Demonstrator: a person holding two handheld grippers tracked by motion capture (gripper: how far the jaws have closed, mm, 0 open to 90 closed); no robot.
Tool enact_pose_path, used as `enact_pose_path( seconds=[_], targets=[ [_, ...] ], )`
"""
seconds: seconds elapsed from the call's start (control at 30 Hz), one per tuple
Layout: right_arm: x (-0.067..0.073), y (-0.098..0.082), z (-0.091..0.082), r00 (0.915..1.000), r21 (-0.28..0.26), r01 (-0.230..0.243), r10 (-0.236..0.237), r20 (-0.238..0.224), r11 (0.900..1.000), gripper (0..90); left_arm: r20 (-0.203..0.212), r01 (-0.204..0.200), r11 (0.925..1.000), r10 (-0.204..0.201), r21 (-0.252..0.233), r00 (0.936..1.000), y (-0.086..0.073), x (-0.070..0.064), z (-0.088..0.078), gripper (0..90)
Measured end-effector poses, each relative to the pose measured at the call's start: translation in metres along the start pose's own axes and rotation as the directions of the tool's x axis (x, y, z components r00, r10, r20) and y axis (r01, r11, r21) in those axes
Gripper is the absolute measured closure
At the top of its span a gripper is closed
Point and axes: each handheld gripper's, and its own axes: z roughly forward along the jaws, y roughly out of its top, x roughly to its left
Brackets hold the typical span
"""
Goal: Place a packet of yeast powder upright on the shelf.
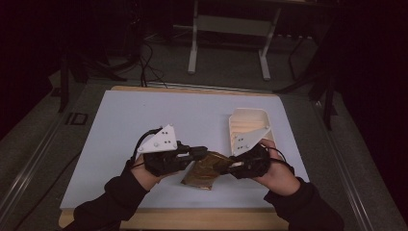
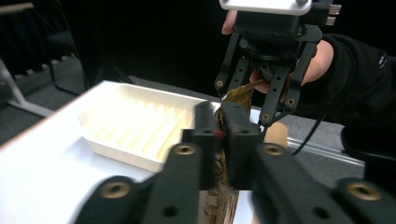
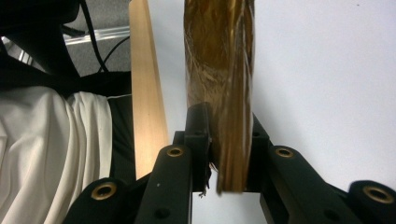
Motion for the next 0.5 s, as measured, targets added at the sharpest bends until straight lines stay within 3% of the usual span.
enact_pose_path(
  seconds=[0.1,0.27,0.4,0.47,0.5],
  targets=[
    [-0.003,-0.001,-0.003,0.9999,-0.004,-0.008,0.008,0.009,1.000,78.7,0.011,0.003,0.9999,-0.003,-0.016,0.9999,0.001,0.001,-0.003,62.9],
    [-0.008,-0.001,-0.011,0.9992,-0.023,0.001,0.000,0.040,1.000,78.9,-0.035,0.019,0.9974,-0.022,-0.070,0.9992,0.001,0.003,-0.011,34.4],
    [-0.015,0.000,-0.021,0.9984,-0.048,-0.009,0.012,0.055,0.999,79.3,-0.041,0.045,0.9948,-0.049,-0.091,0.9980,-0.004,0.007,-0.015,12.2],
    [-0.019,0.001,-0.026,0.9983,-0.064,-0.011,0.014,0.057,0.998,79.4,-0.033,0.058,0.9940,-0.061,-0.093,0.9976,-0.008,0.009,-0.016,10.7],
    [-0.021,0.001,-0.029,0.9983,-0.072,-0.013,0.017,0.055,0.997,79.3,-0.049,0.058,0.9947,-0.062,-0.085,0.9968,-0.011,0.009,-0.015,10.6]
  ],
)
